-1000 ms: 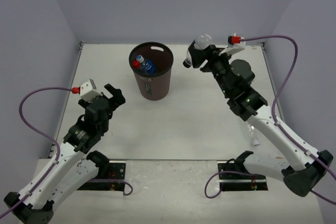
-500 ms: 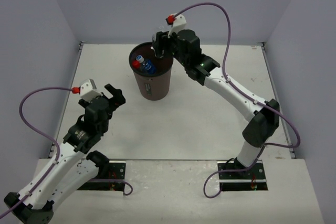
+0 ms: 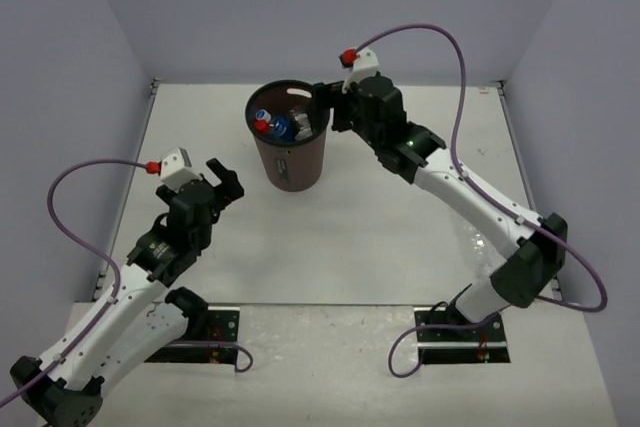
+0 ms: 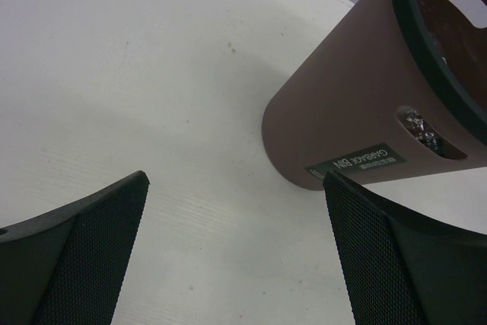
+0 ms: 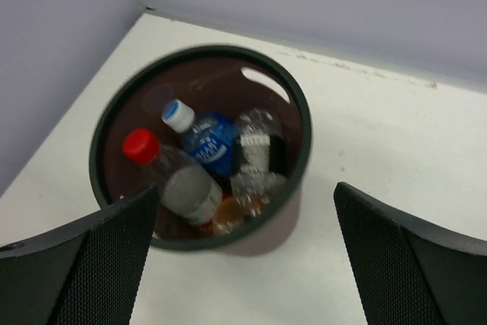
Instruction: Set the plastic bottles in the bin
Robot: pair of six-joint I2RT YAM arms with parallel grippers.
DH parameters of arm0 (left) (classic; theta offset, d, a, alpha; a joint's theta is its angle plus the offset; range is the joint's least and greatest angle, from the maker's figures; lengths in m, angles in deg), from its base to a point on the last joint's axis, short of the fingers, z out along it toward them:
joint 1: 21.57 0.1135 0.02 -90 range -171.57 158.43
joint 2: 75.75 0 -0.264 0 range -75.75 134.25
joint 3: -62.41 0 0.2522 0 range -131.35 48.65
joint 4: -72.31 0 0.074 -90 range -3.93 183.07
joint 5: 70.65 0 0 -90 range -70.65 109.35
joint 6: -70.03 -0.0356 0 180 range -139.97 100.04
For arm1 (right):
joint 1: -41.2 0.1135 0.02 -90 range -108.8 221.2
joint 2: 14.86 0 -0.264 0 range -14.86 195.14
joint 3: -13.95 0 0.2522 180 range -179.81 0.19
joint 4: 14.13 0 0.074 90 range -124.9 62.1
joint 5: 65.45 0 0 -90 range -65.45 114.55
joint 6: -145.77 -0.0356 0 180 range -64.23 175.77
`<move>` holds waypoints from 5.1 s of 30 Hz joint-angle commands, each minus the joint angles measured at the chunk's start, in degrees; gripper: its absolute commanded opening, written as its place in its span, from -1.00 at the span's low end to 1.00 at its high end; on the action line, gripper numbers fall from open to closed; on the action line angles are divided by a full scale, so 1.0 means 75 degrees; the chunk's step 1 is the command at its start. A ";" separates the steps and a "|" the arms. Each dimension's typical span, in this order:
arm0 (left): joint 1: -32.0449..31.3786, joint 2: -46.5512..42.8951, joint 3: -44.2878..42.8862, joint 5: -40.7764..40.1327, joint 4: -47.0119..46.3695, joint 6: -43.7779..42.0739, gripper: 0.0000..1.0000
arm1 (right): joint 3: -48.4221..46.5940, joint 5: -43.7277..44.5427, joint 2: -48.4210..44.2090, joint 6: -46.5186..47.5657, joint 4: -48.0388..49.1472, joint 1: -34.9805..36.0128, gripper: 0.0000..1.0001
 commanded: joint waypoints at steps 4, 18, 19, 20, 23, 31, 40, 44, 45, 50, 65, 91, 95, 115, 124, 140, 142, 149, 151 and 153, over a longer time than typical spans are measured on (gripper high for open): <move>0.0009 0.0161 0.0029 0.0181 -0.0564 -0.0005 1.00 | 0.2419 0.0579 -0.2767 -0.1148 -0.0498 -0.0979 0.97; 0.0024 0.0509 -0.0026 -0.0031 -0.1117 -0.0344 1.00 | 0.5583 -0.2025 -0.4573 -0.4072 -0.2136 -0.6692 0.97; 0.0025 0.0568 -0.0040 -0.0017 -0.1178 -0.0409 1.00 | 0.5741 -0.2213 -0.4587 -0.4127 -0.2192 -0.7063 0.97; 0.0032 0.0624 -0.0040 0.0008 -0.1235 -0.0421 1.00 | 0.5886 -0.2406 -0.4587 -0.4130 -0.2218 -0.7433 0.97; 0.0032 0.0819 -0.0030 0.0087 -0.1381 -0.0452 1.00 | 0.6283 -0.2833 -0.4541 -0.4024 -0.2251 -0.8415 0.97; 0.0052 0.1055 -0.0046 0.0294 -0.1538 -0.0515 1.00 | 0.6582 -0.2145 -0.4177 -0.3659 -0.2330 -0.9172 0.98; 0.0846 0.0992 0.0217 0.0932 -0.1900 -0.0547 1.00 | 0.6055 -0.2724 -0.2878 -0.2927 -0.2395 -0.9172 0.97; 0.1988 0.1502 0.0220 0.1934 -0.1883 -0.0326 1.00 | 0.6233 -0.2683 -0.2701 -0.3159 -0.2329 -0.9160 0.97; 0.2232 0.1622 0.0224 0.2125 -0.1872 -0.0305 1.00 | 0.6277 -0.2753 -0.2675 -0.3189 -0.2304 -0.9154 0.97; 0.2780 0.1861 0.0253 0.2474 -0.1793 -0.0282 1.00 | 0.6409 -0.2678 -0.2578 -0.3124 -0.2272 -0.9118 0.97; 0.2809 0.1674 0.0357 0.2442 -0.1876 -0.0358 1.00 | 0.6327 0.0366 -0.3494 -0.3376 -0.4008 -0.6618 0.97; 0.2817 0.1890 0.0356 0.2391 -0.1993 -0.0545 1.00 | 0.4177 0.3146 -0.1772 -0.0331 -0.5705 -0.5051 0.97; 0.2809 0.1972 0.0329 0.2304 -0.2001 -0.0516 1.00 | 0.4454 0.1542 -0.1782 0.0553 -0.5036 -0.5053 0.97; 0.2819 0.1361 0.0395 0.1486 -0.1571 -0.0440 1.00 | 0.4328 0.1088 0.0358 0.0577 -0.4598 -0.5469 0.51; 0.2816 0.1224 0.0468 0.1686 -0.1658 -0.0459 1.00 | 0.3305 -0.0281 -0.0633 0.0669 -0.4885 -0.5342 -0.91; 0.2809 0.0936 0.0405 0.2339 -0.1480 -0.0440 1.00 | 0.1603 -0.4247 -0.3924 0.0178 0.2605 -0.2356 -0.89; 0.2809 0.0924 0.0417 0.2375 -0.1457 -0.0428 1.00 | 0.1432 -0.4088 -0.3755 0.0237 0.2914 -0.1977 -0.88; 0.2809 0.0784 0.0475 0.2493 -0.1421 -0.0463 1.00 | -0.0862 -0.3162 -0.0756 0.1371 0.4612 -0.0563 -0.85; 0.2809 0.0783 0.0503 0.2476 -0.1436 -0.0478 1.00 | -0.1583 -0.3008 0.0260 0.1345 0.4768 -0.0510 -0.85; 0.2809 0.0791 0.0503 0.2453 -0.1433 -0.0498 1.00 | -0.2371 -0.2921 0.1131 0.1180 0.4581 -0.0458 -0.85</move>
